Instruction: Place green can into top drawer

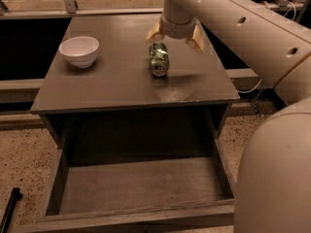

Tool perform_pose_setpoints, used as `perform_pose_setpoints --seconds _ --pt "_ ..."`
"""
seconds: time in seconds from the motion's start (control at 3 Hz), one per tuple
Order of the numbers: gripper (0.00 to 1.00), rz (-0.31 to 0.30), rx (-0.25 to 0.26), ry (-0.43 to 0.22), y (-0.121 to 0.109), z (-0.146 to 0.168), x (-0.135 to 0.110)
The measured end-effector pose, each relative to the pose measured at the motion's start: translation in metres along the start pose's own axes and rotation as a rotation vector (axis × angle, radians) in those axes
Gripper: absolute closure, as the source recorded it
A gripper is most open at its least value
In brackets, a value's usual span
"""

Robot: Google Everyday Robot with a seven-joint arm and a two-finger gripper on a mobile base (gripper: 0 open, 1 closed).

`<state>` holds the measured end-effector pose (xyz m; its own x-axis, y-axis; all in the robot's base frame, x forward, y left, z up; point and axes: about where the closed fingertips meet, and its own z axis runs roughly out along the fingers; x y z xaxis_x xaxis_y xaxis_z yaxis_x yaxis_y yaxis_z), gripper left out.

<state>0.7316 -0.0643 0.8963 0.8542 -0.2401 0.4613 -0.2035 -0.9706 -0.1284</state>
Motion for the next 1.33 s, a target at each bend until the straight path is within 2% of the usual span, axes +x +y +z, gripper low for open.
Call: perform_pose_setpoints --seconds 0.33,0.67,1.0,1.33 --pt "0.00 -0.015 -0.001 -0.046 -0.002 0.027 -0.004" --pt "0.19 -0.032 0.011 -0.088 -0.010 0.045 -0.011" --pt "0.43 -0.051 0.052 -0.144 -0.021 0.051 -0.026" --pt "0.65 -0.068 0.121 -0.196 -0.035 0.042 -0.048"
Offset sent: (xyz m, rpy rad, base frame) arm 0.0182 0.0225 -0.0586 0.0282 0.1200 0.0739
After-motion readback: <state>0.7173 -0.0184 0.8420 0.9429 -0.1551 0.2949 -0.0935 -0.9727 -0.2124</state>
